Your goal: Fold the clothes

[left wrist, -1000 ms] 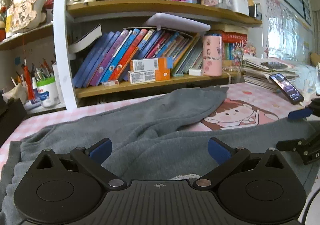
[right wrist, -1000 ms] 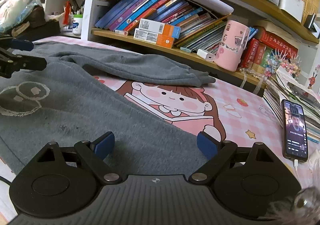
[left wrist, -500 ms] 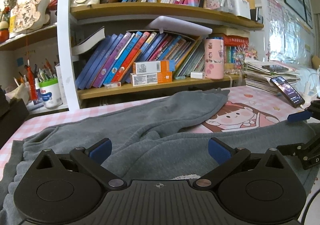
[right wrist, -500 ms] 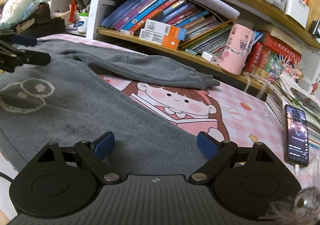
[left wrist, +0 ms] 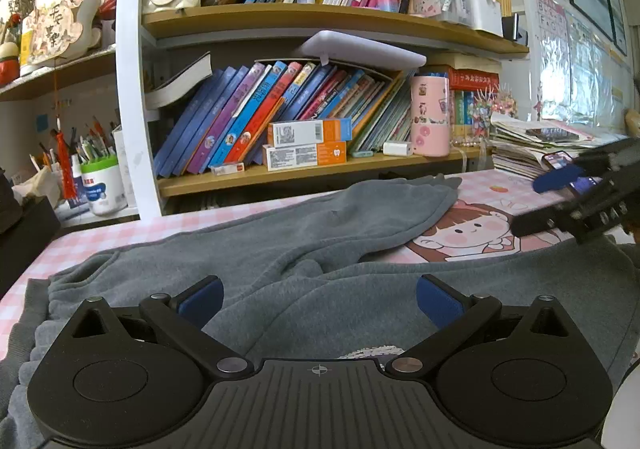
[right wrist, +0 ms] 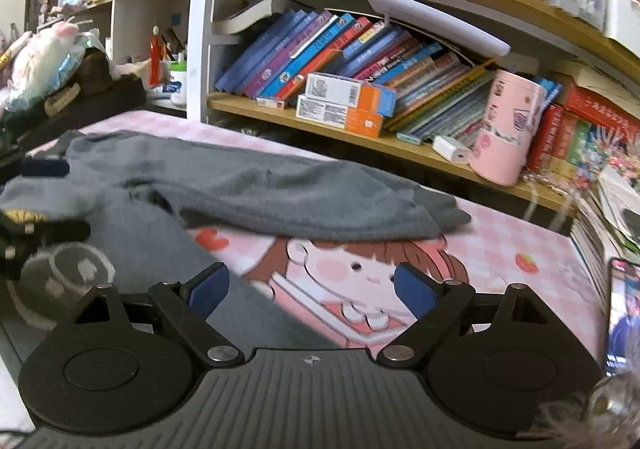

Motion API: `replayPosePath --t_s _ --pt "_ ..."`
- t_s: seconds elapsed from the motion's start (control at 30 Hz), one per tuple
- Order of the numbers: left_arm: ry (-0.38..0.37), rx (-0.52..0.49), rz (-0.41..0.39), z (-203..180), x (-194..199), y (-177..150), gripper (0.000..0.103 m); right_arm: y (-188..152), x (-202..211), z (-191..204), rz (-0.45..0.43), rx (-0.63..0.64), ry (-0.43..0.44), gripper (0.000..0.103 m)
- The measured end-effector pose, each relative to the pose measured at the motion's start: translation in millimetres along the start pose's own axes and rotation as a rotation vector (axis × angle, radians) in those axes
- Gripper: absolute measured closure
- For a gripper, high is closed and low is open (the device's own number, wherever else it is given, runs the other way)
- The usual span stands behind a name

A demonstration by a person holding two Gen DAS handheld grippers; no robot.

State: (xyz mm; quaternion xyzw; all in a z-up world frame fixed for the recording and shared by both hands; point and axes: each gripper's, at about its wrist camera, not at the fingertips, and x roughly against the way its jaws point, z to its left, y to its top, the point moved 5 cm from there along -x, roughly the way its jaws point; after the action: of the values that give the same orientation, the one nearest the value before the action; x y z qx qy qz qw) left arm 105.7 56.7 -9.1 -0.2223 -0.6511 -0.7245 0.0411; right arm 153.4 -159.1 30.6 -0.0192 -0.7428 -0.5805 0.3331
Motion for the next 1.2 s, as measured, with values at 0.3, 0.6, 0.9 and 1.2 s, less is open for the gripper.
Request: replayPosePath --t_s 0.3,0.6,0.9,1.2 --pt "0.001 0.012 0.007 2 -1 -1 0.0 10 -22 13 0.01 0.012 0.052 0.014" --pt "0.0 0.008 0.012 1 -2 -1 0.0 19 -39 6 0.003 0.049 0.065 0.014" --pt "-0.001 0.02 0.021 2 -2 -2 0.0 61 -90 -14 0.007 0.095 0.102 0.016" --pt "-0.005 0.04 0.037 5 -4 -4 0.0 99 -160 -60 0.007 0.045 0.044 0.02"
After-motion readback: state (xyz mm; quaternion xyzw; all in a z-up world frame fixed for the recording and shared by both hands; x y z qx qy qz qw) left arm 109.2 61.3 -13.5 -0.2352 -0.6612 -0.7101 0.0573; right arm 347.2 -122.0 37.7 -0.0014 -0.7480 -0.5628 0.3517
